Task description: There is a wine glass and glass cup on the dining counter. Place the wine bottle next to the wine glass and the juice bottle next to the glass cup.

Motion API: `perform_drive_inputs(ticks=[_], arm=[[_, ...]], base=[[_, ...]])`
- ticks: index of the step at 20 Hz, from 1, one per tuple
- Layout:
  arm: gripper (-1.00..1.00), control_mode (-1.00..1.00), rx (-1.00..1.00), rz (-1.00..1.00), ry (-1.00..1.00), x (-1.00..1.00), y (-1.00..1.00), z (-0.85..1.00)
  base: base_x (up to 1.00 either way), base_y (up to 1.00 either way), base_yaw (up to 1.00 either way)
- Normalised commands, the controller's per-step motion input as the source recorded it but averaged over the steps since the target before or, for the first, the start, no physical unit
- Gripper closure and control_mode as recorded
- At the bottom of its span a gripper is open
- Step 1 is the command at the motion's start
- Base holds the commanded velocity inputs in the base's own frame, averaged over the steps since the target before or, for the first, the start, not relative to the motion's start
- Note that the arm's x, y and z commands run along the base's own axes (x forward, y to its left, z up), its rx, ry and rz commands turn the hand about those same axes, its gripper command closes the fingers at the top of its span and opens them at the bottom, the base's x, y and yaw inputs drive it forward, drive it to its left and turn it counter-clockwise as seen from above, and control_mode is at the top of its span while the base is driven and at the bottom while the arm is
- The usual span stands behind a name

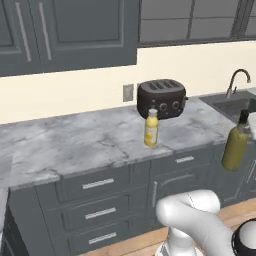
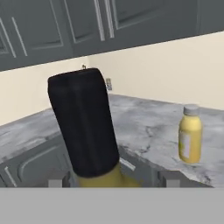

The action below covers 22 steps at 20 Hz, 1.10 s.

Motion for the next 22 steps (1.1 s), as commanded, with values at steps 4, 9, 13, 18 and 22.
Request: perform_drive_inputs(ticks=[4,9,13,18,22], arm=[[1.0,1.0,0.0,0.0,0.0,0.0,0.0,0.0],[1.0,1.0,0.0,0.0,0.0,0.0,0.0,0.0],[1.0,1.0,0.0,0.0,0.0,0.0,0.0,0.0],[1.0,1.0,0.0,0.0,0.0,0.0,0.0,0.0],[1.0,1.0,0.0,0.0,0.0,0.0,0.0,0.0]], base=[[0.0,0.05,-0.98],[0.0,0.03,-1.0],[0.0,0.02,-1.0],[0.0,0.01,-1.0],[0.0,0.01,-1.0]])
